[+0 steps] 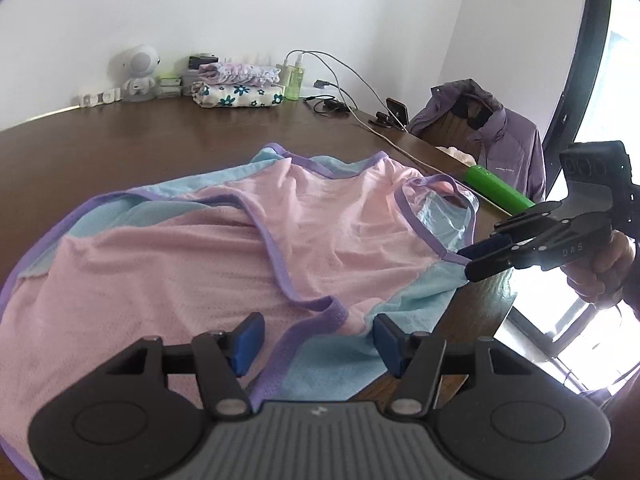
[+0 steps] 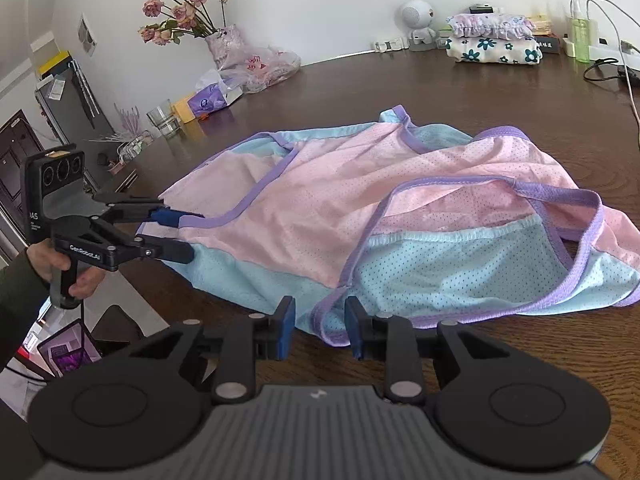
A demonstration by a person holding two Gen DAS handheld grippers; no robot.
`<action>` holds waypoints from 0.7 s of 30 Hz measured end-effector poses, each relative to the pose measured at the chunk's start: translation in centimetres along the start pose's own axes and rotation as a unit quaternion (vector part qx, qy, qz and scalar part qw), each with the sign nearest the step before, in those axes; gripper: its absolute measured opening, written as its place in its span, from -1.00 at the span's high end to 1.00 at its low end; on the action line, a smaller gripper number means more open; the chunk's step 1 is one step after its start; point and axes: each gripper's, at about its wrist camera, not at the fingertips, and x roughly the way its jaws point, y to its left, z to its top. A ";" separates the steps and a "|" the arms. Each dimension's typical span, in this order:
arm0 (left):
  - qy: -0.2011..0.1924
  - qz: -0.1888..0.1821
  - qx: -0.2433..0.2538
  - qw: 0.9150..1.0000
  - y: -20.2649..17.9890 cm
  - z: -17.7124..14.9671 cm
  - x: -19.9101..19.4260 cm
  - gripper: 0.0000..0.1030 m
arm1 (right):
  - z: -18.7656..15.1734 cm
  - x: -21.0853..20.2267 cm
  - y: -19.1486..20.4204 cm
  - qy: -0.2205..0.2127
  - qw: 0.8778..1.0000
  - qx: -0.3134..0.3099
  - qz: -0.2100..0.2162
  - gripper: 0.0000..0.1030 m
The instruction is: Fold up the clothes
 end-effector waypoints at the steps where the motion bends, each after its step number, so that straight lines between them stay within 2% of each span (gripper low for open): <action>1: 0.004 -0.004 -0.001 1.000 0.3 0.2 0.1 0.14 | -0.1 0.0 0.1 -0.001 1.000 0.000 -0.002 0.48; 2: 0.010 -0.012 -0.008 1.000 0.6 0.1 0.1 0.52 | -0.1 0.0 0.1 -0.002 1.000 0.000 -0.005 0.53; 3: 0.015 -0.021 -0.015 1.000 1.0 0.1 0.1 0.81 | -0.1 0.0 0.1 -0.003 1.000 0.001 -0.010 0.58; 4: 0.015 -0.027 -0.025 0.999 1.3 -0.1 -0.1 0.83 | -0.1 0.0 0.0 -0.003 1.000 0.003 -0.014 0.70; 8: 0.007 -0.042 -0.066 0.997 1.3 -1.0 -1.7 0.90 | 0.0 0.0 -0.5 0.000 1.000 0.017 -0.019 0.84; 12: -0.001 -0.044 -0.100 0.994 0.4 -2.0 -3.9 0.92 | 0.2 0.0 -0.5 0.005 0.999 0.016 -0.030 0.89; 17: 0.019 -0.039 -0.128 0.991 -0.9 -3.9 -4.8 0.95 | 0.4 -0.3 -0.4 0.017 0.999 0.009 -0.037 0.90; 19: 0.002 -0.035 -0.123 0.992 -1.0 -3.8 -5.5 0.92 | 0.3 -0.5 -0.3 0.025 0.999 0.004 -0.034 0.90; 21: -0.021 -0.017 -0.123 0.992 -0.5 -3.0 -6.0 0.71 | 0.3 -0.7 -0.1 0.027 0.999 -0.003 -0.032 0.89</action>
